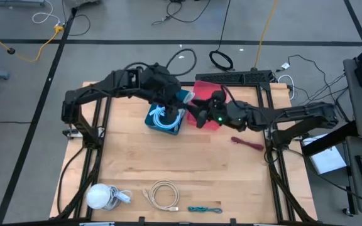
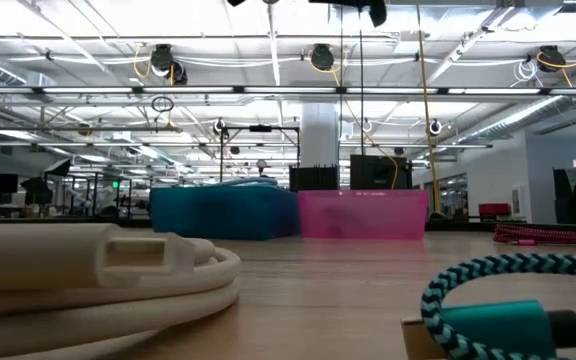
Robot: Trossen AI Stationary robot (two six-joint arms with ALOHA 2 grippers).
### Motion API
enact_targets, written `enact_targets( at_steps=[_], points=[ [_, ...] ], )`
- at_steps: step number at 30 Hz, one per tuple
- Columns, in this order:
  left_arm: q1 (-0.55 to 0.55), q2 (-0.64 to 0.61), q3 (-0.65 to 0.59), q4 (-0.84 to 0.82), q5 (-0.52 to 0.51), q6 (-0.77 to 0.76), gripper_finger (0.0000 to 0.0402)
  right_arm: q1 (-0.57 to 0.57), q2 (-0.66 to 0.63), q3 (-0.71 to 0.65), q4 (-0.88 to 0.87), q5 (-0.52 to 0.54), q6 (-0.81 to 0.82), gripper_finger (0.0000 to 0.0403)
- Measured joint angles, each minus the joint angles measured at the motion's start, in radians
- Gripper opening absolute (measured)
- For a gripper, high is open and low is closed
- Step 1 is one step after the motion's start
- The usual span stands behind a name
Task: Pick & Place USB Port
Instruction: Put the small white charger cable into the pink bin
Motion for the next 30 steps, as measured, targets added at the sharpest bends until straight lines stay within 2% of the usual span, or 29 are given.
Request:
enact_targets(
  at_steps=[6,11,17,26,30],
  points=[
    [-0.029,-0.001,-0.05,0.001,0.0,-0.011,0.0024,0.005,0.057,0.0,0.159,-0.066,-0.035,0.025],
    [-0.046,-0.002,-0.107,0.0,0.008,-0.039,0.0023,0.005,0.074,-0.002,0.175,-0.077,-0.04,0.0231],
    [-0.046,-0.002,-0.114,0.048,0.012,-0.041,0.0023,0.004,0.073,-0.001,0.177,-0.076,-0.039,0.0164],
    [-0.041,-0.016,-0.113,0.056,0.035,-0.036,0.0023,0.002,0.072,0.0,0.169,-0.1,-0.051,0.0021],
    [-0.04,-0.023,-0.113,0.056,0.035,-0.028,0.0023,0.001,0.072,0.001,0.176,-0.103,-0.061,0.0021]
  ],
)
